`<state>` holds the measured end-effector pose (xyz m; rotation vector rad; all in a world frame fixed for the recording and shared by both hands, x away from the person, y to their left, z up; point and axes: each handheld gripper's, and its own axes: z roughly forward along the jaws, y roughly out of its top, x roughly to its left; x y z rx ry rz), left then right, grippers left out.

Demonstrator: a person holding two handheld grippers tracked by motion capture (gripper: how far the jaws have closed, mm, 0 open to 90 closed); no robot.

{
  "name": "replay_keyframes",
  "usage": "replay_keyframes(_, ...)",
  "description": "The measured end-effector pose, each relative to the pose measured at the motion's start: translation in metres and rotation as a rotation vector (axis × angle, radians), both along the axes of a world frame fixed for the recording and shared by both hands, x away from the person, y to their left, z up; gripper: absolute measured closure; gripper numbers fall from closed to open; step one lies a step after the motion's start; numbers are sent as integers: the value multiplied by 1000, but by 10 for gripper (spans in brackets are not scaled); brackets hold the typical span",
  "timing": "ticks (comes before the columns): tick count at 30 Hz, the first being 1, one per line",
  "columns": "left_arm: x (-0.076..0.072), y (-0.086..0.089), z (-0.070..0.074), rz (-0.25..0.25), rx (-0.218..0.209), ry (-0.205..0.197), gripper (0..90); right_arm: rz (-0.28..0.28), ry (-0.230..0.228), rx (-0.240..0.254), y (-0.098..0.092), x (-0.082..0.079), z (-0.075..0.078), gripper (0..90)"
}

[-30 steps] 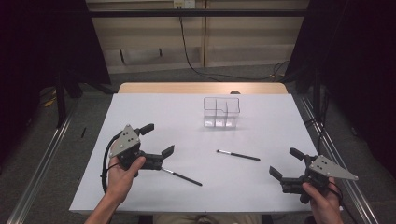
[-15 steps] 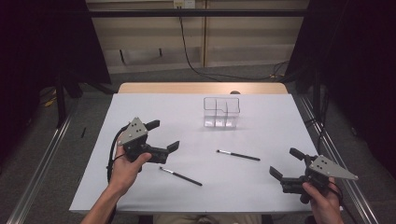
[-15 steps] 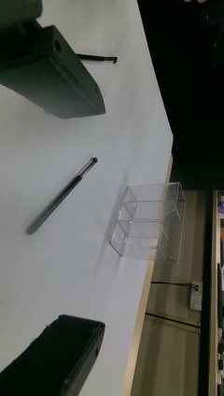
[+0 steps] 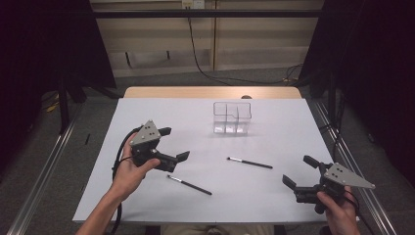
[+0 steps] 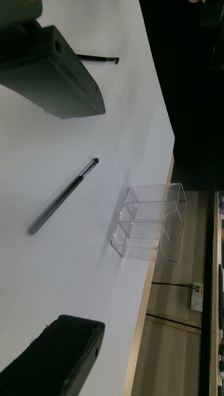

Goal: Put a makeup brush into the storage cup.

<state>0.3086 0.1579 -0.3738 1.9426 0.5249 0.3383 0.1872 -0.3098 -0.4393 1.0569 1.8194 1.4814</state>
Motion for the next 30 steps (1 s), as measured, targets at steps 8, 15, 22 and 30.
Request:
replay_keyframes(8, 3, 1, -3, -6, 86, 52, 22, 1, 1, -3, 0, 0, 0, 0)
replay_keyframes(15, 7, 2, -8, -32, 183, 120, 24, 2, 8, -2, 0, 0, -1, 0)
replay_keyframes(22, 12, 0, -19, -62, 299, 197, 35, 12, 16, -14, 1, 1, -1, 0)
replay_keyframes(30, 13, -3, -21, -114, 400, 224, 46, 11, 22, -12, 2, 1, -2, 0)
